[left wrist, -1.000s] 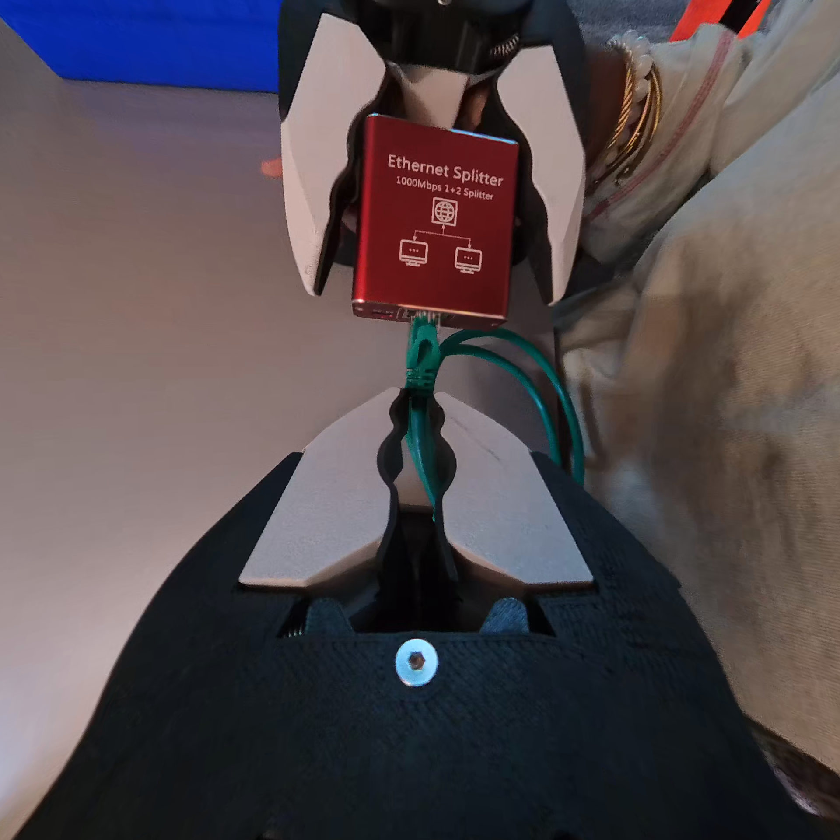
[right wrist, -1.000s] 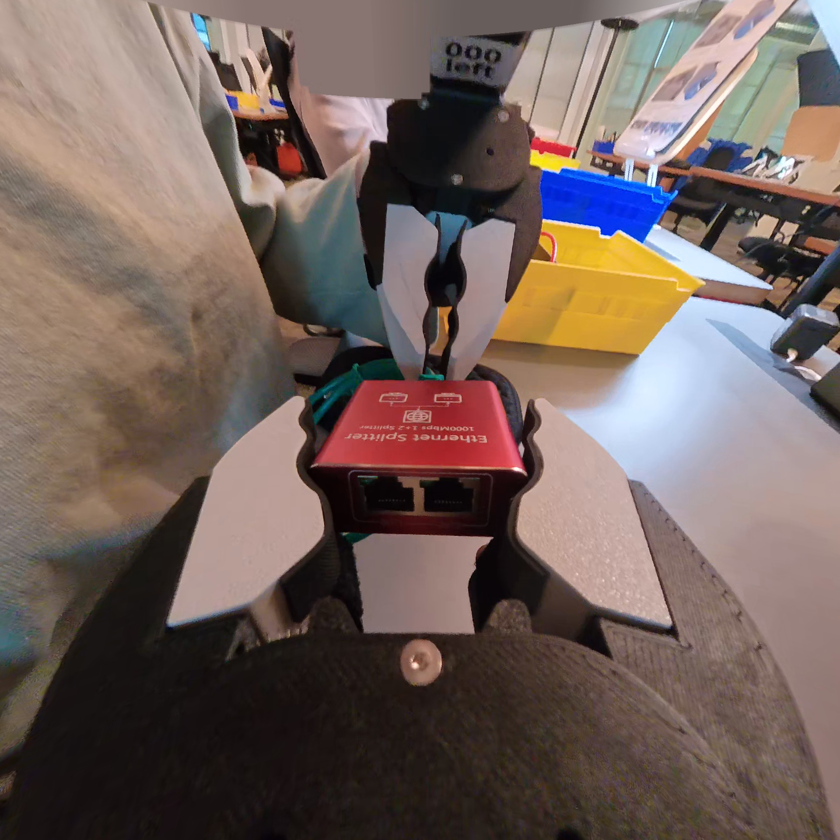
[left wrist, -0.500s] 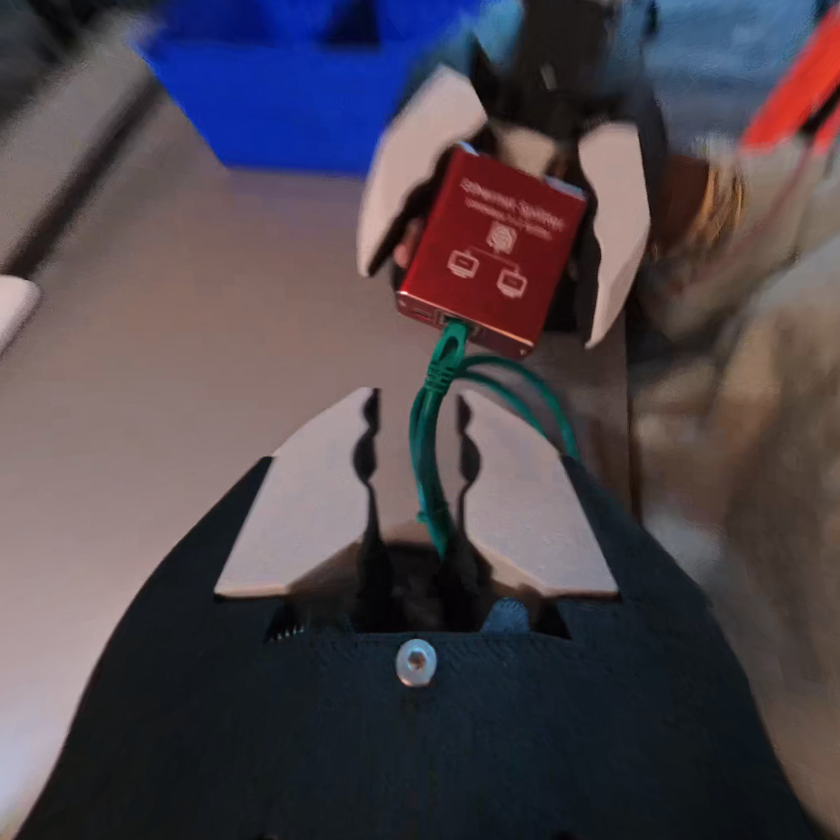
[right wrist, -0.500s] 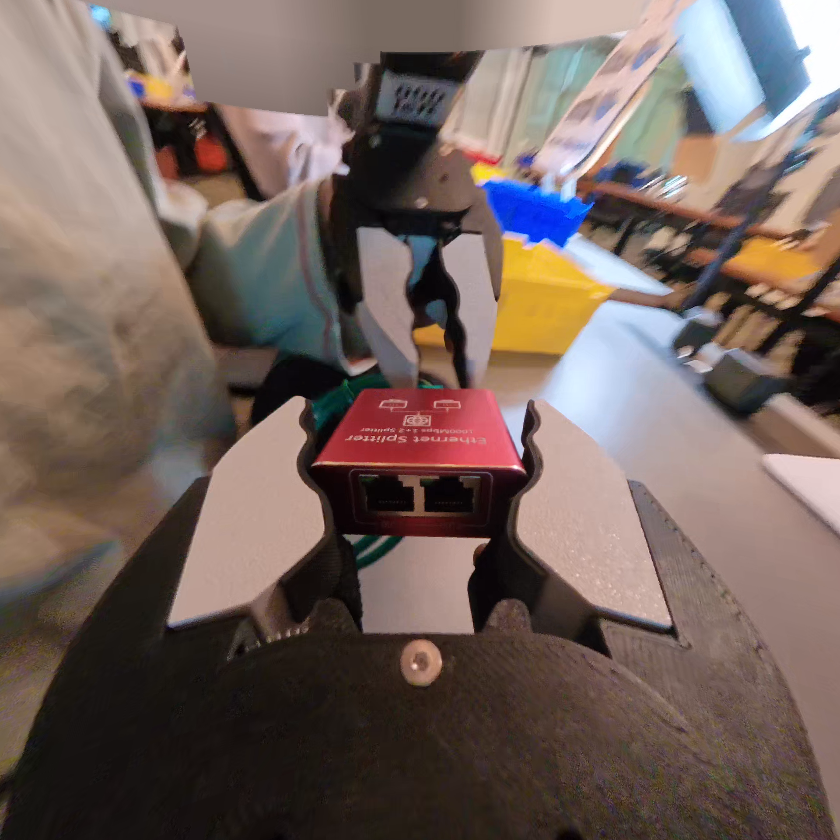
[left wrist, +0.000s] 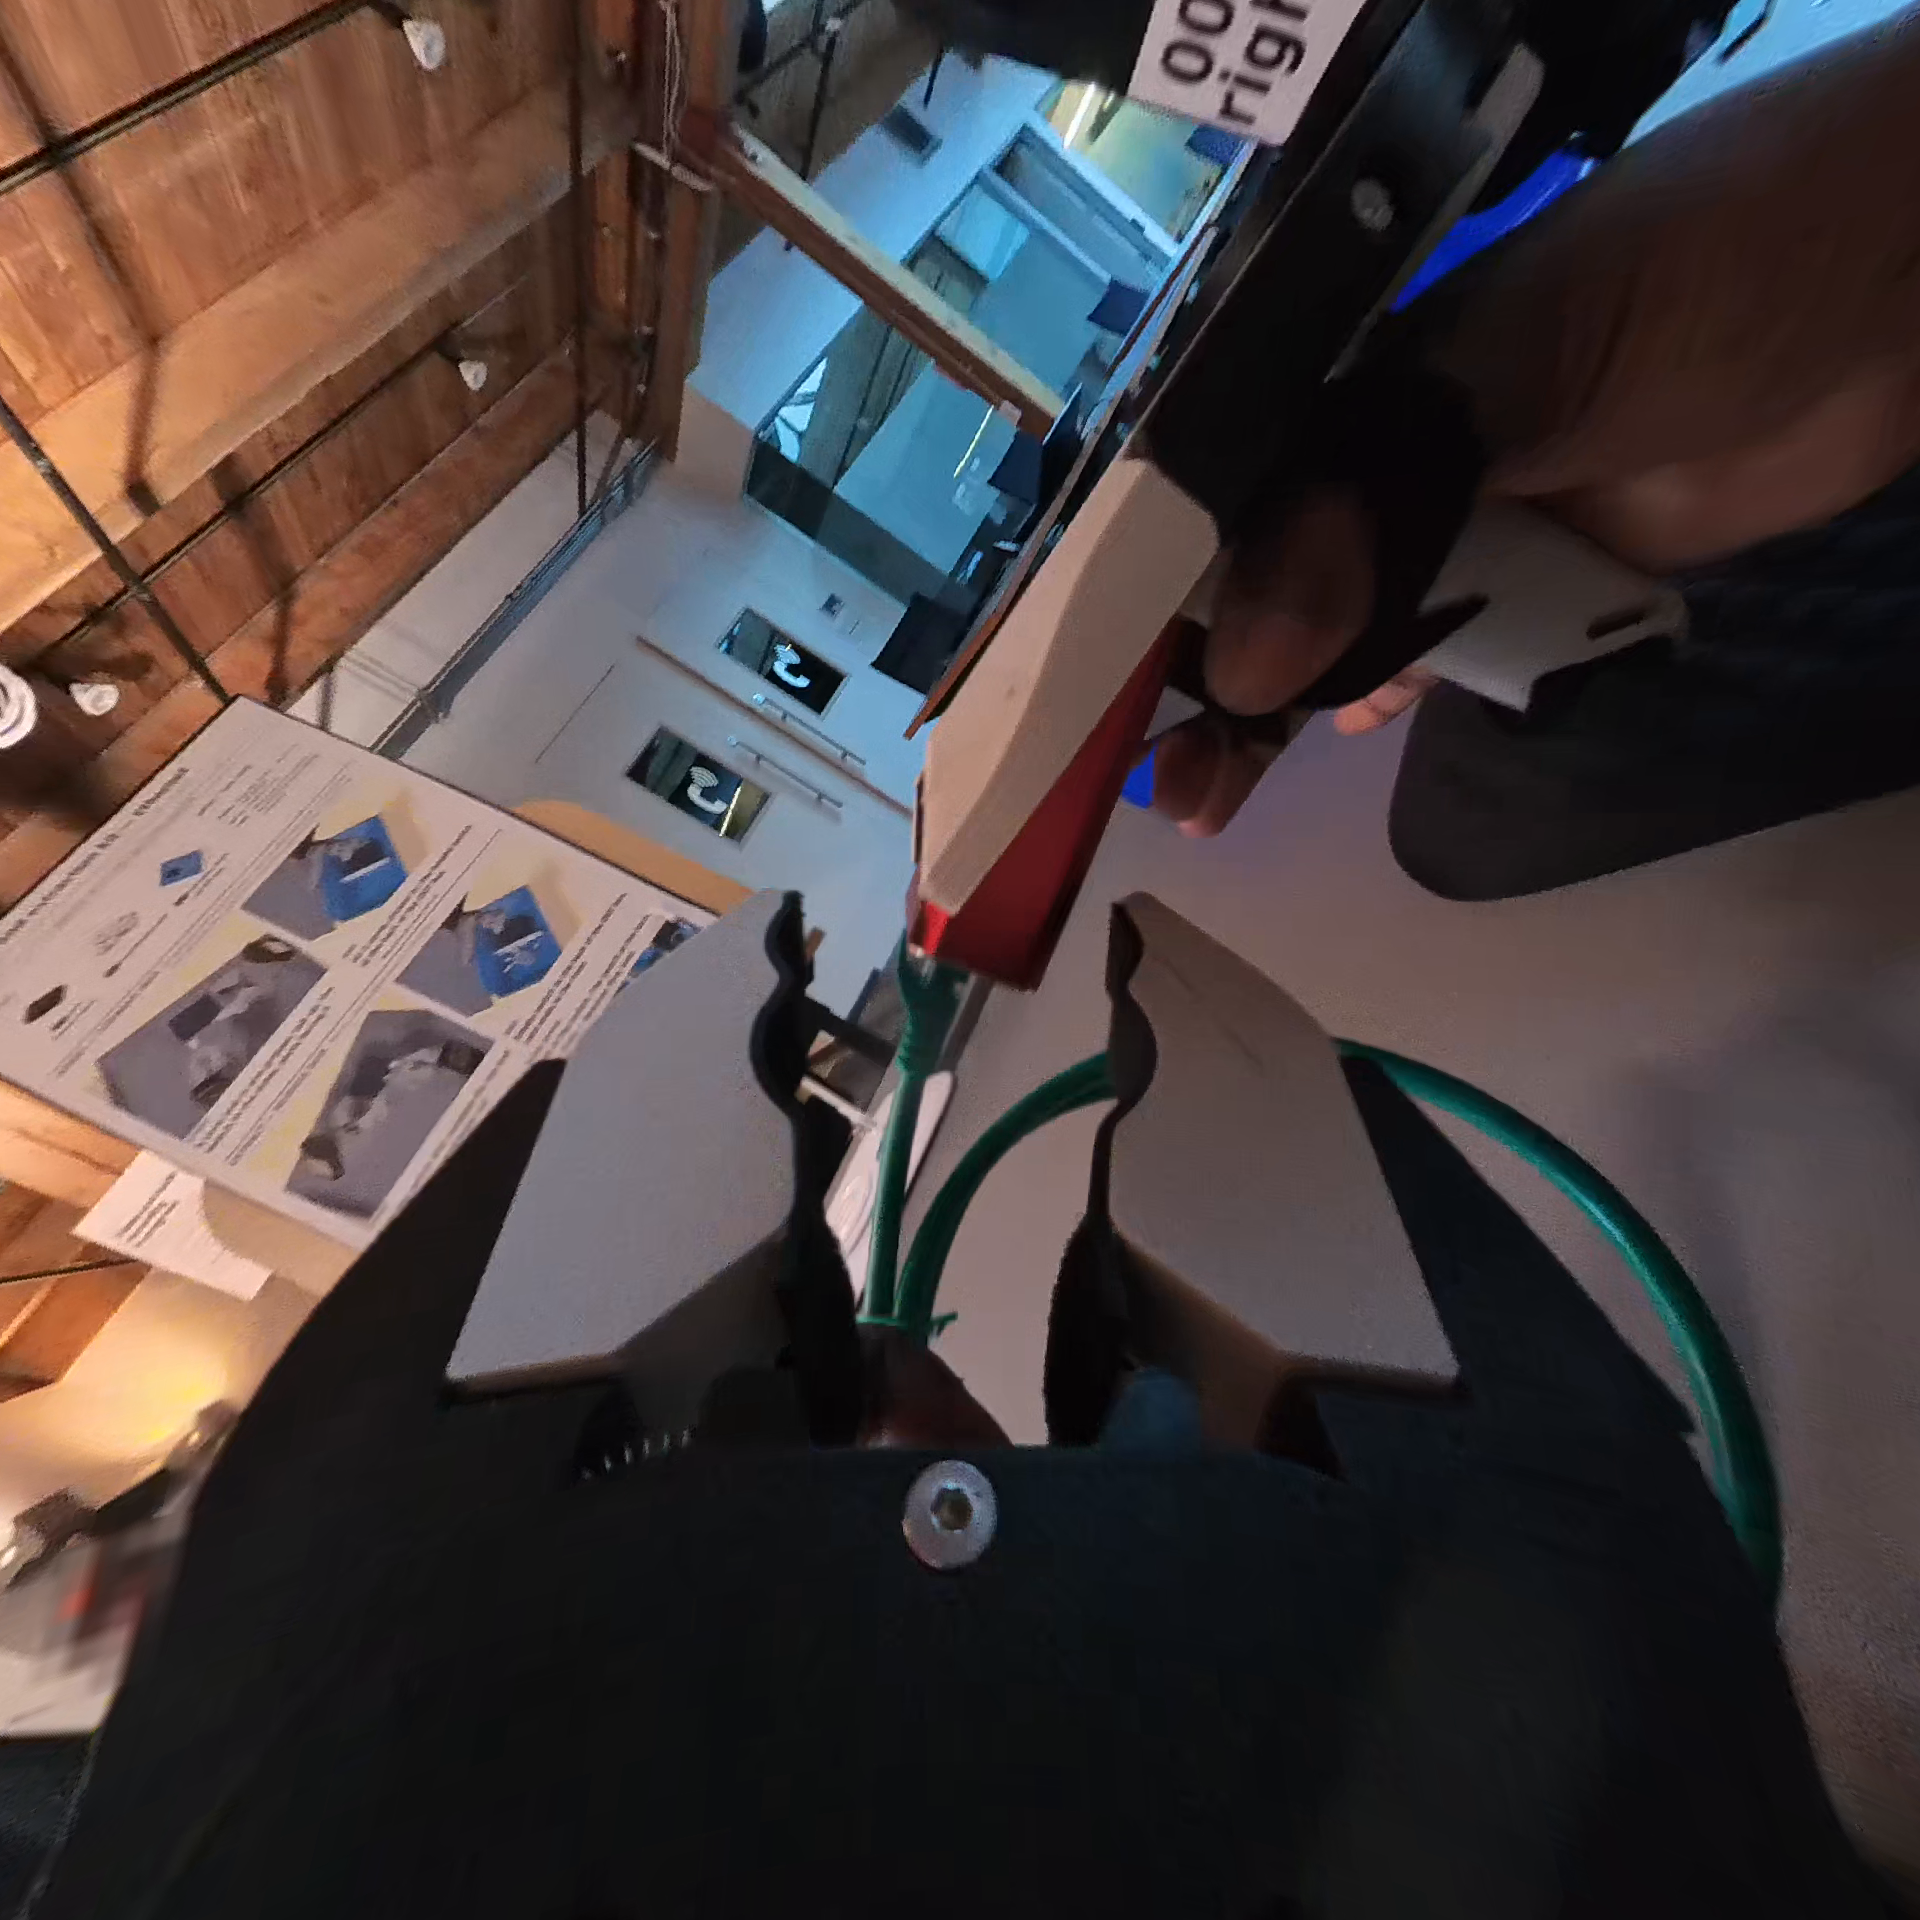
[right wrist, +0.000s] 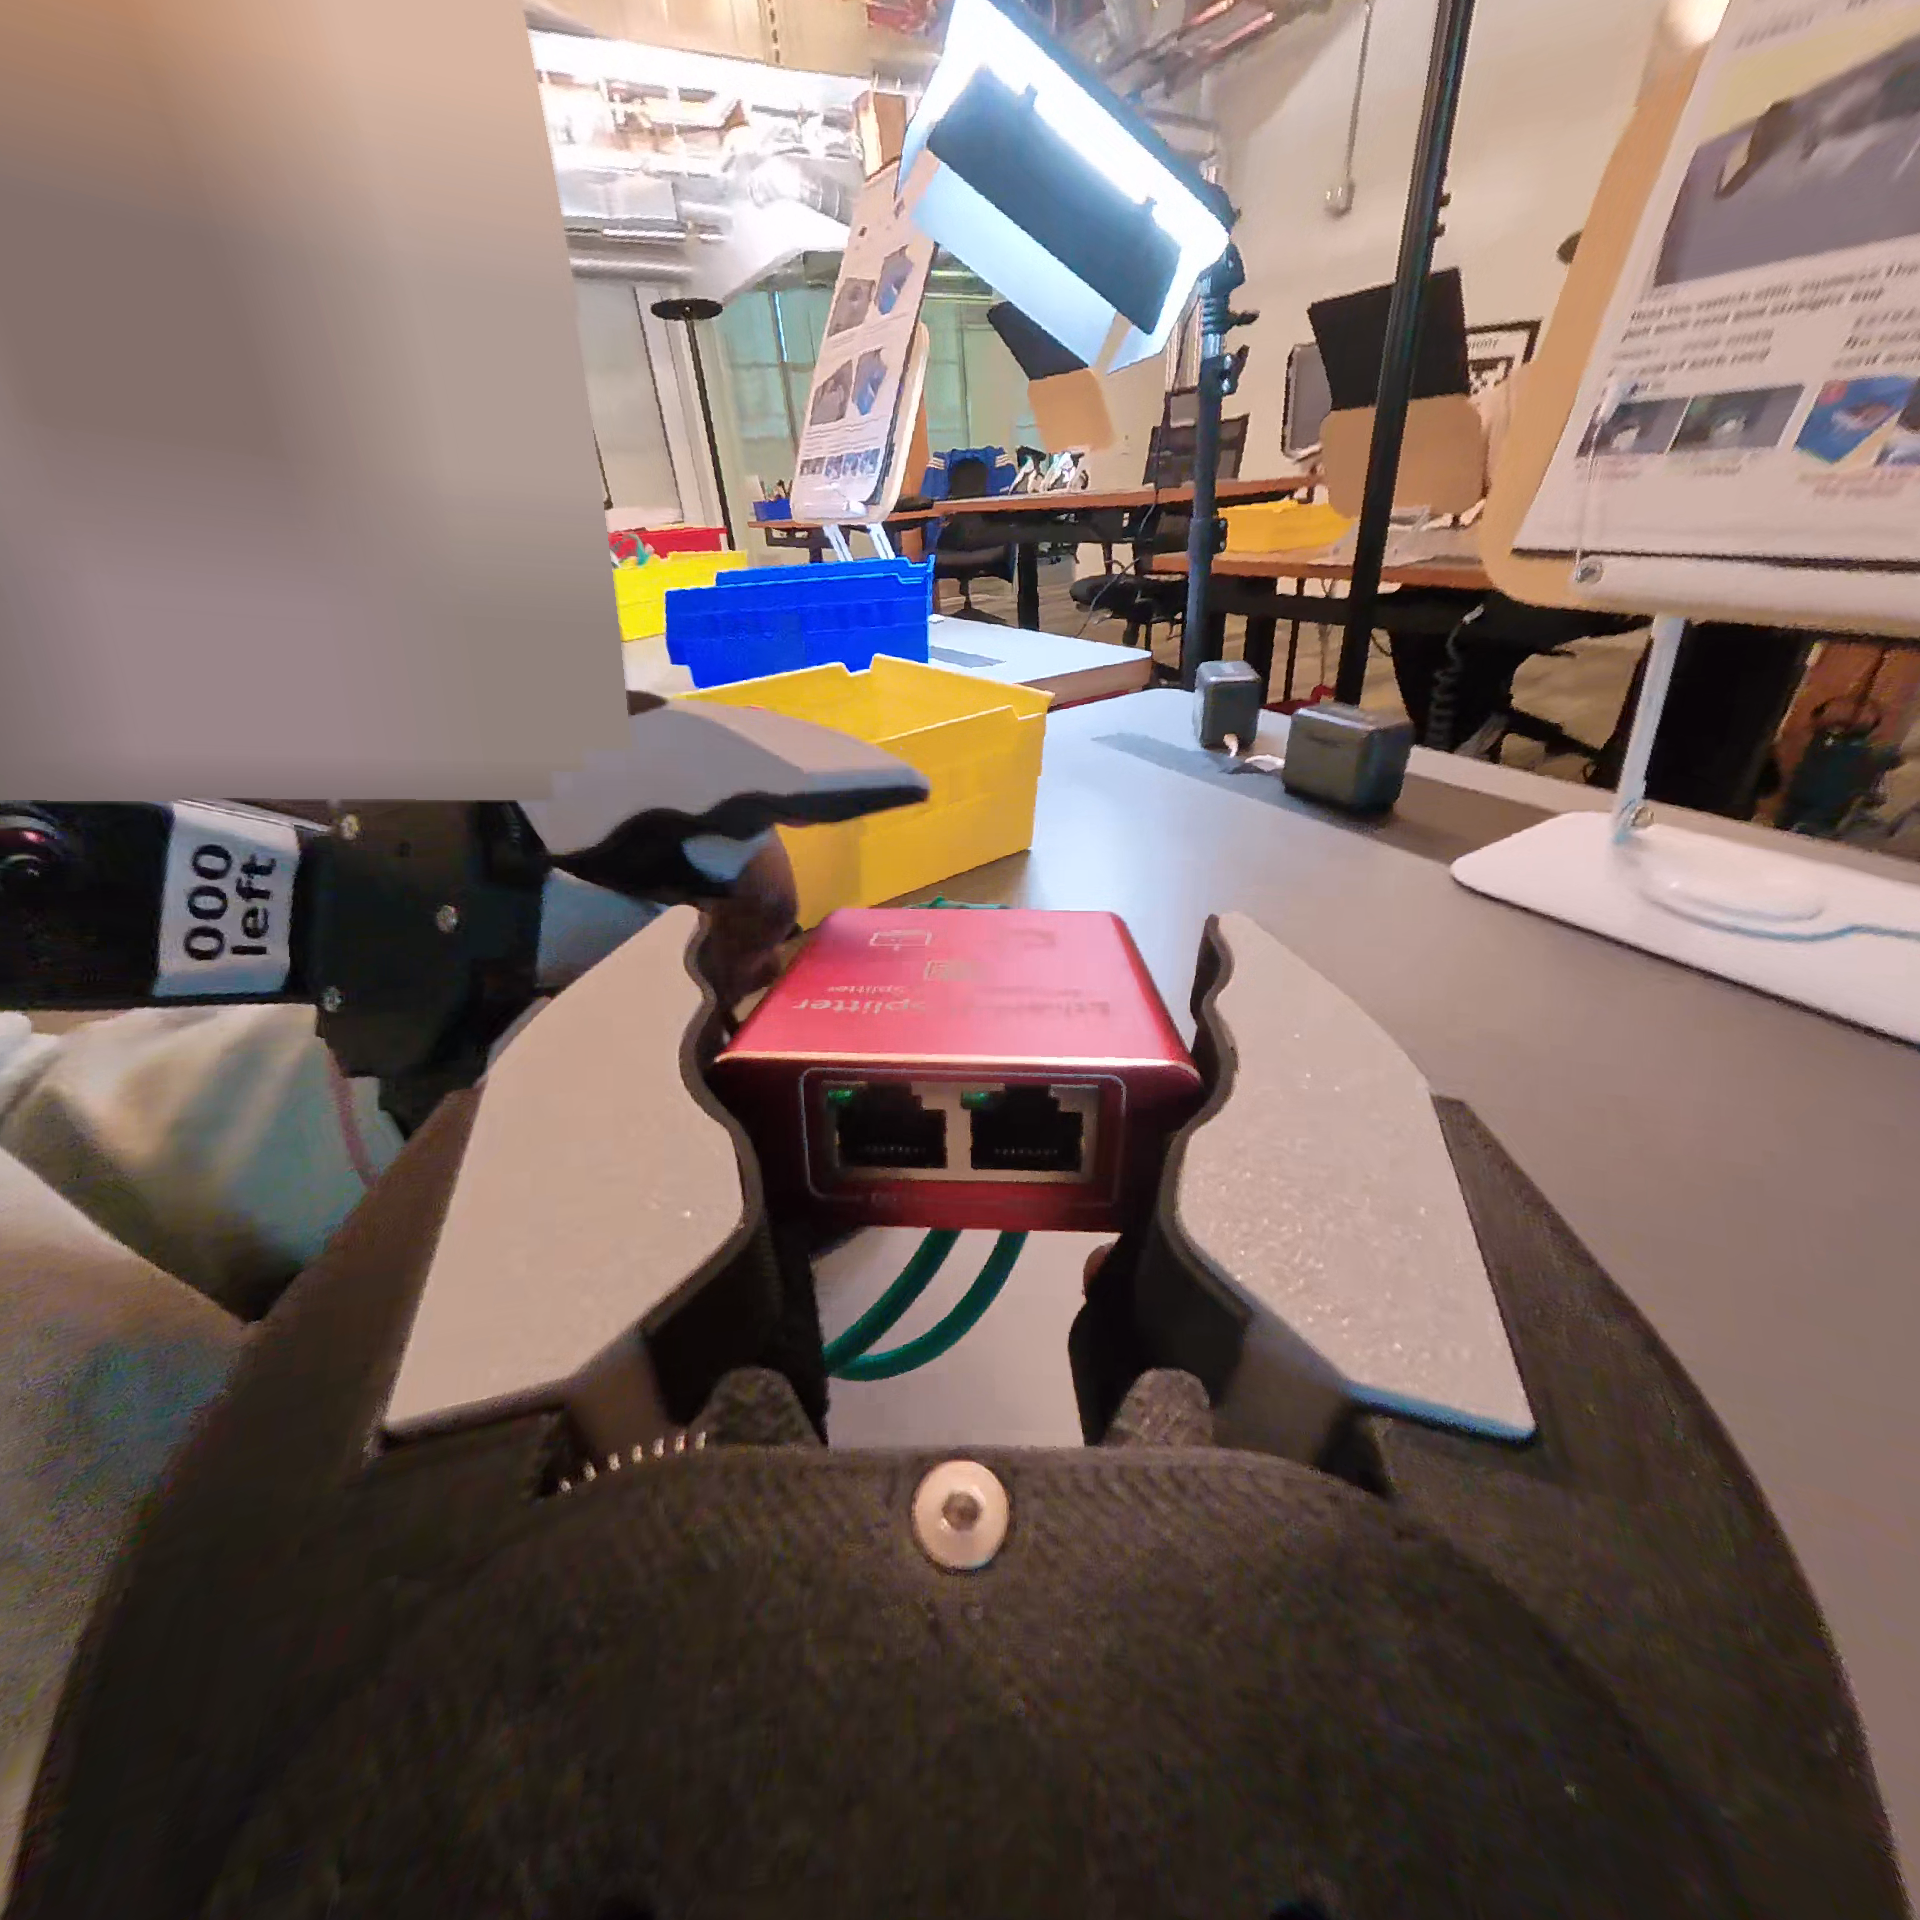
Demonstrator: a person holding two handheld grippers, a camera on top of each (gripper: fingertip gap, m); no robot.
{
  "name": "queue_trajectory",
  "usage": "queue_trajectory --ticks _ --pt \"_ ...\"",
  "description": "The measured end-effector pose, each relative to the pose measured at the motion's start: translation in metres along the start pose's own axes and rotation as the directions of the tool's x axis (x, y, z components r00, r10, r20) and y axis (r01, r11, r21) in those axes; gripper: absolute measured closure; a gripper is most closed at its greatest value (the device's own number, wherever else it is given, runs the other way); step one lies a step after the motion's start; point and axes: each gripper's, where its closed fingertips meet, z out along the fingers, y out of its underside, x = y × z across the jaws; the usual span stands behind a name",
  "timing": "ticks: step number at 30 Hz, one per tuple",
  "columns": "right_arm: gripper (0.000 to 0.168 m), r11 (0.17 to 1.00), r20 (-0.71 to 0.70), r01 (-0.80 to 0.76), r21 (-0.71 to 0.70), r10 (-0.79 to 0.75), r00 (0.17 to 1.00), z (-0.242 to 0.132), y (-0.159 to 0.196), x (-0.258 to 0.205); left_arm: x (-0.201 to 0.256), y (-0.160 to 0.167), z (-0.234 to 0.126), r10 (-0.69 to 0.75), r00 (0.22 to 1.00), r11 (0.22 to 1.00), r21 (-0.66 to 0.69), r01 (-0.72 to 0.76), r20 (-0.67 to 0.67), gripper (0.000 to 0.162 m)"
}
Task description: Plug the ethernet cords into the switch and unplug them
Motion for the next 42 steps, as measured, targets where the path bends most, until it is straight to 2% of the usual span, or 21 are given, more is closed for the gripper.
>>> queue_trajectory --ticks 3,7,10,12,13,15,17,21,23,24,25,26,27,28,30,32,33,34,36,39,42 --pt "0.081 0.999 -0.022 -0.045 -0.016 0.044 0.999 0.003 0.002 -0.002 0.004 -0.003 0.002 0.018 0.999 1.000 0.016 -0.018 -0.026 0.130" --pt "0.080 0.994 -0.041 -0.082 -0.073 0.080 0.996 0.007 0.006 -0.002 0.006 0.003 -0.001 -0.032 0.999 0.999 0.009 0.033 -0.042 0.132" --pt "0.081 0.998 0.108 -0.054 -0.010 0.055 0.993 0.005 -0.008 -0.022 0.001 0.000 -0.011 -0.237 0.966 0.964 0.102 0.247 -0.102 0.134" --pt "0.078 0.996 0.256 -0.021 0.087 -0.002 0.967 -0.001 -0.023 -0.042 -0.009 -0.012 -0.021 -0.397 0.902 0.876 0.222 0.428 -0.172 0.134" --pt "0.074 0.989 0.301 0.010 0.145 -0.054 0.952 -0.005 -0.030 -0.048 -0.014 -0.019 -0.027 -0.448 0.867 0.820 0.286 0.496 -0.219 0.135" --pt "0.080 0.959 0.336 0.105 0.265 -0.194 0.922 -0.013 -0.040 -0.057 -0.019 -0.030 -0.036 -0.515 0.788 0.712 0.344 0.613 -0.338 0.135" --pt "0.099 0.918 0.341 0.212 0.336 -0.329 0.881 -0.018 -0.046 -0.065 -0.019 -0.037 -0.041 -0.516 0.756 0.660 0.375 0.651 -0.403 0.135" --pt "0.138 0.871 0.387 0.401 0.283 -0.486 0.783 -0.017 -0.039 -0.075 -0.012 -0.044 -0.045 -0.501 0.720 0.633 0.363 0.684 -0.480 0.134" --pt "0.140 0.829 0.365 0.493 0.264 -0.559 0.745 -0.018 -0.039 -0.075 -0.013 -0.040 -0.042 -0.527 0.713 0.649 0.323 0.689 -0.463 0.134" --pt "0.141 0.801 0.332 0.551 0.235 -0.599 0.729 -0.017 -0.038 -0.071 -0.020 -0.036 -0.043 -0.537 0.732 0.661 0.330 0.674 -0.419 0.127" --pt "0.141 0.764 0.285 0.618 0.186 -0.644 0.710 -0.017 -0.038 -0.063 -0.033 -0.031 -0.047 -0.563 0.742 0.652 0.356 0.670 -0.365 0.114" --pt "0.141 0.714 0.220 0.692 0.109 -0.696 0.683 -0.018 -0.036 -0.050 -0.047 -0.025 -0.053 -0.602 0.734 0.633 0.372 0.679 -0.315 0.109" --pt "0.141 0.637 0.138 0.771 0.006 -0.764 0.630 -0.019 -0.036 -0.033 -0.062 -0.016 -0.059 -0.645 0.718 0.615 0.379 0.691 -0.263 0.107" --pt "0.141 0.529 0.046 0.840 -0.120 -0.842 0.537 -0.023 -0.037 -0.012 -0.075 -0.006 -0.066 -0.677 0.707 0.610 0.382 0.694 -0.204 0.107" --pt "0.141 0.260 -0.094 0.878 -0.401 -0.966 0.242 -0.035 -0.045 0.030 -0.095 0.009 -0.082 -0.689 0.719 0.642 0.387 0.662 -0.087 0.107" --pt "0.141 0.021 -0.092 0.788 -0.616 -0.995 -0.045 -0.048 -0.047 0.060 -0.109 0.019 -0.096 -0.668 0.744 0.693 0.375 0.616 0.014 0.107" --pt "0.141 -0.049 -0.055 0.737 -0.674 -0.992 -0.116 -0.051 -0.039 0.070 -0.113 0.021 -0.101 -0.653 0.756 0.717 0.365 0.594 0.053 0.107" --pt "0.141 -0.080 -0.013 0.710 -0.700 -0.992 -0.125 -0.050 -0.025 0.078 -0.118 0.025 -0.105 -0.639 0.764 0.739 0.350 0.576 0.092 0.108" --pt "0.141 -0.081 0.063 0.689 -0.720 -0.997 -0.050 -0.047 0.015 0.088 -0.125 0.032 -0.109 -0.614 0.776 0.774 0.309 0.553 0.148 0.109" --pt "0.141 -0.126 0.182 0.616 -0.777 -0.983 0.028 -0.047 0.064 0.096 -0.130 0.034 -0.115 -0.597 0.783 0.790 0.302 0.534 0.177 0.110" --pt "0.141 0.027 0.167 0.616 -0.787 -0.952 0.255 -0.040 0.099 0.083 -0.133 0.037 -0.117 -0.590 0.782 0.798 0.287 0.529 0.201 0.110"
